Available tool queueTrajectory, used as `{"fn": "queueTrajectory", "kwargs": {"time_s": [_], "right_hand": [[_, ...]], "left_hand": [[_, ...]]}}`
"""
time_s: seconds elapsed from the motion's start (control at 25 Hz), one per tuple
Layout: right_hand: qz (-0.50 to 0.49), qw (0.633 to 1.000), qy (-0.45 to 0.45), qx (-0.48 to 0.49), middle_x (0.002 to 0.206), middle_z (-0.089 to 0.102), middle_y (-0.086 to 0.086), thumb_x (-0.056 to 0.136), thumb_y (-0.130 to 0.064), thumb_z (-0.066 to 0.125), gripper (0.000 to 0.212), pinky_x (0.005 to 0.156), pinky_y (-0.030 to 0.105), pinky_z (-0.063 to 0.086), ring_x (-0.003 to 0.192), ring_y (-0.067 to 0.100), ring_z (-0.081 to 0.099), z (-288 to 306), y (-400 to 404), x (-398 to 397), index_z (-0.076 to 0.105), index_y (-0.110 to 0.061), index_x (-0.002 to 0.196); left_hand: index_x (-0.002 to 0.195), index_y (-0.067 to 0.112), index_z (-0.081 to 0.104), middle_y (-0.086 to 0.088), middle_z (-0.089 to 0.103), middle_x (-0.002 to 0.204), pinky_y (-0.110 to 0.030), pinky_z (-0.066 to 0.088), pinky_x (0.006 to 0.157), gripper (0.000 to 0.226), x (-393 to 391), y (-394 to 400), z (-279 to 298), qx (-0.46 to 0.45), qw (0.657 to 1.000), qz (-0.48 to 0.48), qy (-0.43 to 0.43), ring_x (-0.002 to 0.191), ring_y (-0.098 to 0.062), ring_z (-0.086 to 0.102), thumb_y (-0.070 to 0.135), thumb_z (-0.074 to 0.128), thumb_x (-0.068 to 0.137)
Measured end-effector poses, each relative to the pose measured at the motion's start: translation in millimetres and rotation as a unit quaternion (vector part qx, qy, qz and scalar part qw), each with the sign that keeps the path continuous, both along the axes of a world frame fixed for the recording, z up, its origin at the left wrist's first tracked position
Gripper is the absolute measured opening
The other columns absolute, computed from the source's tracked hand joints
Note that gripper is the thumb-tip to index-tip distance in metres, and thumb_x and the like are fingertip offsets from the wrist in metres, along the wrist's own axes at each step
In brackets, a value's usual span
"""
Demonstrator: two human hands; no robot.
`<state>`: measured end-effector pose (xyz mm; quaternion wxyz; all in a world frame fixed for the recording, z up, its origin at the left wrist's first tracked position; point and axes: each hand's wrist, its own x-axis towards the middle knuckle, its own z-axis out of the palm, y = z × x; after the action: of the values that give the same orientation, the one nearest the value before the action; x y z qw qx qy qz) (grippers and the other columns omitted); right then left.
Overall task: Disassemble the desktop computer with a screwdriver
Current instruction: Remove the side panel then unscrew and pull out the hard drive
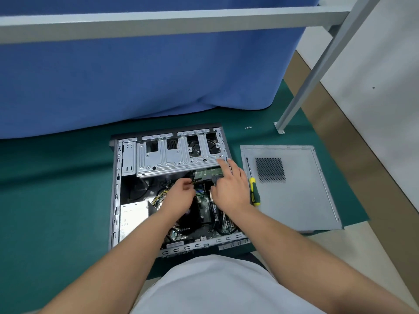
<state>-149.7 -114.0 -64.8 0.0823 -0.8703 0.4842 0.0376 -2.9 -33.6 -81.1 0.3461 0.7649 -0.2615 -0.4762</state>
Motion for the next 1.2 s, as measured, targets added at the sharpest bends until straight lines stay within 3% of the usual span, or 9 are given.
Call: {"fn": "queueTrajectory", "kwargs": {"time_s": [0.08, 0.2, 0.28, 0.36, 0.48, 0.64, 0.92, 1.12, 1.2], "right_hand": [[0.002, 1.0, 0.003, 0.0, 0.17, 0.015, -0.003, 0.096, -0.04, 0.059, 0.03, 0.124, 0.044, 0.016, 0.155, 0.024, 0.012, 1, 6, -4, 0.078, -0.018, 0.087], [0.007, 1.0, 0.003, 0.013, 0.171, 0.013, -0.003, 0.097, -0.041, 0.057, 0.033, 0.124, 0.043, 0.012, 0.156, 0.023, 0.01, -1, 11, -10, 0.078, -0.017, 0.092], [0.014, 1.0, 0.007, 0.02, 0.171, 0.014, -0.004, 0.097, -0.041, 0.056, 0.033, 0.124, 0.043, 0.009, 0.156, 0.023, 0.009, -7, 11, -16, 0.079, -0.018, 0.09], [0.033, 0.999, 0.015, 0.024, 0.17, 0.015, -0.003, 0.096, -0.04, 0.056, 0.033, 0.125, 0.043, 0.008, 0.156, 0.024, 0.008, -6, 17, -21, 0.08, -0.018, 0.087], [0.061, 0.998, 0.01, 0.029, 0.169, 0.019, -0.003, 0.095, -0.039, 0.055, 0.034, 0.127, 0.043, 0.01, 0.156, 0.023, 0.009, -3, 26, -31, 0.08, -0.017, 0.085], [0.08, 0.996, 0.006, 0.035, 0.169, 0.022, -0.004, 0.094, -0.041, 0.056, 0.034, 0.126, 0.04, 0.01, 0.156, 0.019, 0.01, 1, 21, -44, 0.08, -0.02, 0.082], [0.125, 0.991, -0.038, 0.041, 0.162, 0.036, -0.003, 0.093, -0.043, 0.059, 0.034, 0.123, 0.047, 0.027, 0.152, 0.02, 0.026, 13, 27, -66, 0.079, -0.021, 0.077], [0.104, 0.986, -0.112, 0.061, 0.141, 0.052, -0.003, 0.087, -0.034, 0.07, 0.014, 0.11, 0.038, 0.042, 0.13, 0.019, 0.049, 16, 24, -50, 0.065, -0.022, 0.093], [0.08, 0.983, -0.126, 0.111, 0.13, 0.053, -0.006, 0.087, -0.034, 0.07, 0.025, 0.099, 0.034, 0.047, 0.116, 0.017, 0.055, 19, 25, -34, 0.057, -0.025, 0.106]], "left_hand": [[0.148, 0.011, 0.044, -0.005, 0.065, 0.119, -0.044, 0.056, 0.101, 0.049, -1, -18, -5, 0.01, 0.985, 0.093, 0.145, 0.109, -0.02, 0.066, 0.01, 0.054, 0.1], [0.119, 0.002, 0.06, -0.017, 0.065, 0.116, -0.036, 0.057, 0.086, 0.024, 0, -44, -7, 0.014, 0.951, 0.175, 0.256, 0.096, -0.024, 0.062, 0.002, 0.059, 0.095], [0.11, 0.002, 0.064, -0.016, 0.069, 0.114, -0.038, 0.058, 0.085, 0.015, 0, -60, -15, 0.031, 0.947, 0.189, 0.259, 0.096, -0.028, 0.067, 0.004, 0.063, 0.095], [0.113, 0.0, 0.067, -0.019, 0.072, 0.116, -0.047, 0.058, 0.095, 0.019, 1, -63, -18, 0.036, 0.937, 0.193, 0.29, 0.105, -0.036, 0.07, 0.007, 0.066, 0.096], [0.118, -0.001, 0.066, -0.02, 0.074, 0.114, -0.05, 0.059, 0.091, 0.026, 2, -58, -18, 0.037, 0.924, 0.193, 0.328, 0.105, -0.038, 0.072, 0.014, 0.069, 0.097], [0.13, 0.001, 0.058, -0.016, 0.061, 0.138, -0.054, 0.048, 0.108, 0.039, -1, -54, -19, 0.05, 0.932, 0.184, 0.307, 0.123, -0.037, 0.061, 0.016, 0.07, 0.096], [0.12, 0.003, 0.061, -0.015, 0.071, 0.115, -0.039, 0.062, 0.069, 0.024, -8, 10, 4, 0.048, 0.903, 0.264, 0.337, 0.101, -0.029, 0.07, 0.0, 0.061, 0.097], [0.128, 0.0, 0.053, -0.021, 0.07, 0.114, -0.042, 0.064, 0.077, 0.038, 1, 42, 24, 0.014, 0.882, 0.321, 0.344, 0.103, -0.033, 0.071, -0.007, 0.06, 0.092], [0.13, 0.0, 0.051, -0.022, 0.069, 0.117, -0.044, 0.064, 0.079, 0.041, 6, 54, 31, -0.01, 0.872, 0.348, 0.345, 0.103, -0.034, 0.071, -0.008, 0.06, 0.091]]}}
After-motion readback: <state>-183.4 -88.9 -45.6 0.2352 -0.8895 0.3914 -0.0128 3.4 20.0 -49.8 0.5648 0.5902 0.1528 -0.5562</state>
